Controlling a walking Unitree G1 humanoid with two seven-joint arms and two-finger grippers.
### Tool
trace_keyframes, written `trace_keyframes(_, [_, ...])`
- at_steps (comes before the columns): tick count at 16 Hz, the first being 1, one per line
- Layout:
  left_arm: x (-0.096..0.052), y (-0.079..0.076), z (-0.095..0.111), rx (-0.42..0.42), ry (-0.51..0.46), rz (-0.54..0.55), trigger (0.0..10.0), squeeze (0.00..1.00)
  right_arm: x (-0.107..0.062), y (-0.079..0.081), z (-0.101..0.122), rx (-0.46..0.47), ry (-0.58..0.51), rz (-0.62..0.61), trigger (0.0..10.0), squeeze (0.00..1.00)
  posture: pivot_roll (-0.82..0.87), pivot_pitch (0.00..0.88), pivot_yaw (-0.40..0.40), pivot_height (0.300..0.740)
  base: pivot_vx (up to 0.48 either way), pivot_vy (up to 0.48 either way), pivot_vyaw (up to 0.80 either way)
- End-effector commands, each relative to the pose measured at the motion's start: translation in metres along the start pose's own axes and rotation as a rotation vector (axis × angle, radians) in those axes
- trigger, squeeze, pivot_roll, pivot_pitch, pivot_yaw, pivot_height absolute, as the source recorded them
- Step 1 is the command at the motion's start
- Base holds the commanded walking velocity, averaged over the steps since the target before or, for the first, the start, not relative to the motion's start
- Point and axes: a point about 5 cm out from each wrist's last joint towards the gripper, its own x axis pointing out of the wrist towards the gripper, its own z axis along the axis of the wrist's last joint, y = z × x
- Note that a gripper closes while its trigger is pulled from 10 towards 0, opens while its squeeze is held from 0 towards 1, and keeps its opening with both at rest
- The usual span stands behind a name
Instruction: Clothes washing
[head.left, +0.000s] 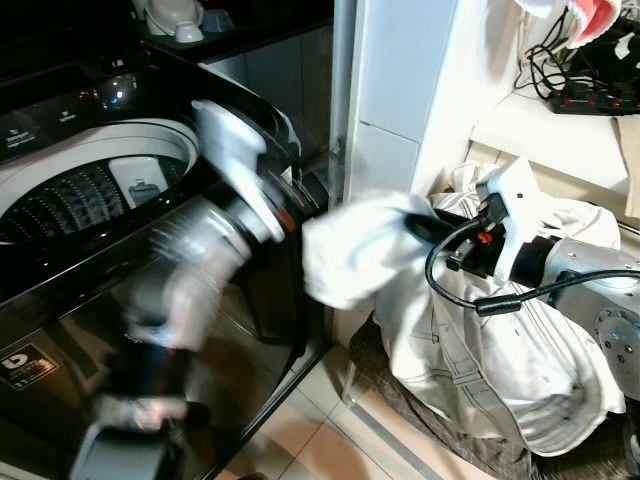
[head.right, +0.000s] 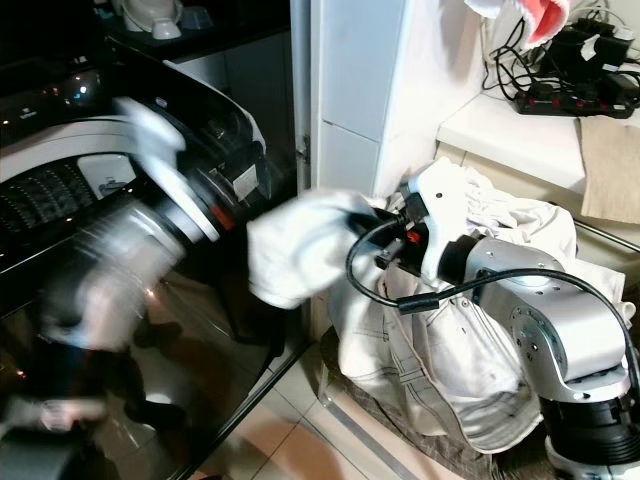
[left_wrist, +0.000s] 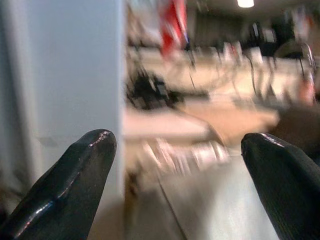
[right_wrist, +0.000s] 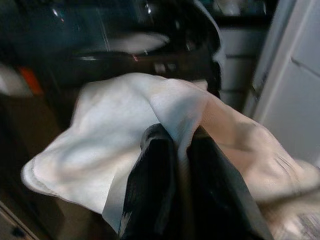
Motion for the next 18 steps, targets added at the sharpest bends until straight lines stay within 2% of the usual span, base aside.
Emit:
trace_keyframes(1, [0.004, -0.005, -0.01, 0.019, 0.04, -0.016, 10.0, 0.84, -0.007, 0.003, 0.019, -0.021, -0.096, 0.036, 0.0, 0.0, -0.07, 0.0, 0.027, 0.74, 0.0, 0.0, 0.0])
trace_keyframes(2, [0.008, -0.01, -0.016, -0.001, 0.051, -0.038, 10.0, 0.0, -0.009, 0.006, 0.022, -0.011, -0.122, 0.066, 0.0, 0.0, -0.07, 0.0, 0.027, 0.74, 0.0, 0.0, 0.0])
trace_keyframes(7, [0.015, -0.022, -0.025, -0.004, 0.09, -0.121, 10.0, 0.0, -0.011, 0.009, 0.024, 0.006, -0.142, 0.097, 0.0, 0.0, -0.08, 0.0, 0.031, 0.74, 0.0, 0.0, 0.0])
trace_keyframes(8, [0.014, -0.021, -0.025, -0.007, 0.088, -0.118, 6.0, 0.0, -0.011, 0.009, 0.024, 0.006, -0.143, 0.096, 0.0, 0.0, -0.07, 0.0, 0.03, 0.74, 0.0, 0.0, 0.0])
trace_keyframes(9, [0.013, -0.02, -0.026, -0.019, 0.081, -0.106, 0.0, 0.0, -0.011, 0.009, 0.025, 0.008, -0.146, 0.096, 0.0, 0.0, -0.07, 0.0, 0.03, 0.74, 0.0, 0.0, 0.0])
trace_keyframes(18, [0.011, -0.009, -0.022, -0.009, 0.055, -0.032, 0.0, 0.0, -0.01, 0.008, 0.023, 0.007, -0.139, 0.084, 0.0, 0.0, -0.07, 0.0, 0.03, 0.74, 0.0, 0.0, 0.0])
